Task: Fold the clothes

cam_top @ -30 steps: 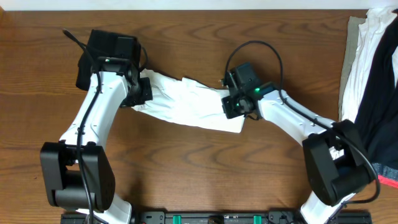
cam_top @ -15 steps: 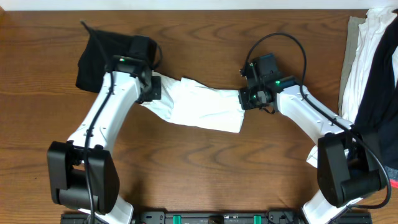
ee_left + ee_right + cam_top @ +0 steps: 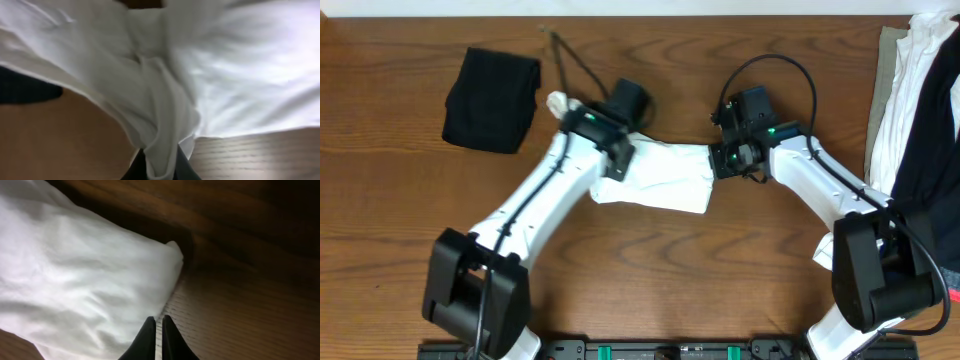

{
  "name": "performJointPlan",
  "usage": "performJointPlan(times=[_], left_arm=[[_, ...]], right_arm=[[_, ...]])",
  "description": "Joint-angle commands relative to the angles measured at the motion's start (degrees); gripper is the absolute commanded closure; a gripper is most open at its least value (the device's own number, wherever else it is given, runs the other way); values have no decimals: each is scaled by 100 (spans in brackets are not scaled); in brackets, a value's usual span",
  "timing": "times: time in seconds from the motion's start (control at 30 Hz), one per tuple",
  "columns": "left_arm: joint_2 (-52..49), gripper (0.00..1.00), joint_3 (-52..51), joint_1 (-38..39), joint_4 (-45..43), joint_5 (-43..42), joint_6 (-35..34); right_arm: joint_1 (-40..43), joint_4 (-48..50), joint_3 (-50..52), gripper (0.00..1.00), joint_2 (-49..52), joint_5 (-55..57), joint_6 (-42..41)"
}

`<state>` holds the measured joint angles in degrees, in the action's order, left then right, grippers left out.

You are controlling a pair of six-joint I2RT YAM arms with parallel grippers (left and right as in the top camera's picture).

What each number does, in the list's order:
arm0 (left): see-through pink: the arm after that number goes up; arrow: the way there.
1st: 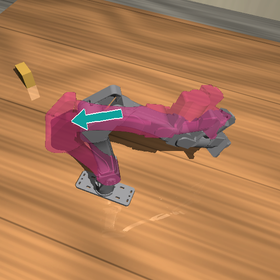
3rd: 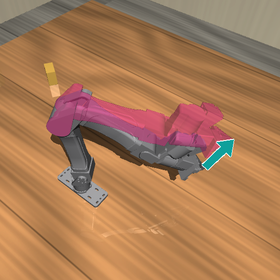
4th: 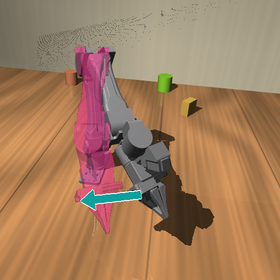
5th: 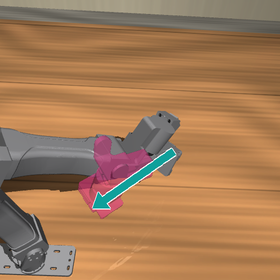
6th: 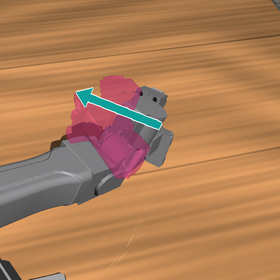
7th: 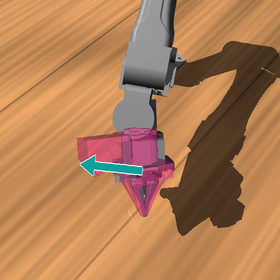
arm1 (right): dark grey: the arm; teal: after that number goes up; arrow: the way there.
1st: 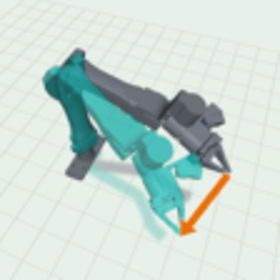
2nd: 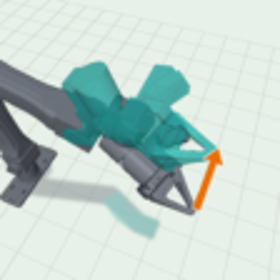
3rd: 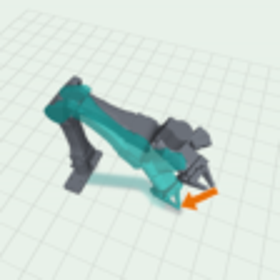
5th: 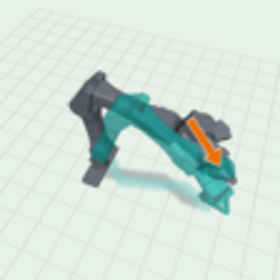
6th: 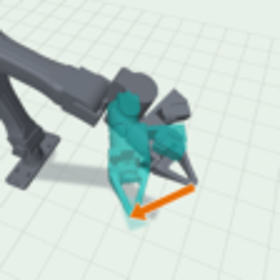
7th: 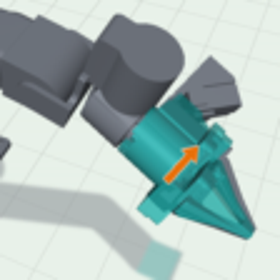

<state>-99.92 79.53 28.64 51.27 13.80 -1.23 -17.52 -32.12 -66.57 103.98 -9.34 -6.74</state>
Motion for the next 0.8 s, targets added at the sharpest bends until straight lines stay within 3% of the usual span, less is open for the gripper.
performJointPlan(times=[0.0, 0.57, 0.77], left_arm=[[7, 94, 140, 433, 74, 402, 181], [7, 94, 140, 1427, 247, 807, 258], [7, 94, 140, 1521, 249, 879, 317]], right_arm=[[140, -24, 15, 95, -111, 195, 79], [599, 24, 26, 98, 107, 282, 81], [651, 280, 26, 99, 114, -476, 168]])
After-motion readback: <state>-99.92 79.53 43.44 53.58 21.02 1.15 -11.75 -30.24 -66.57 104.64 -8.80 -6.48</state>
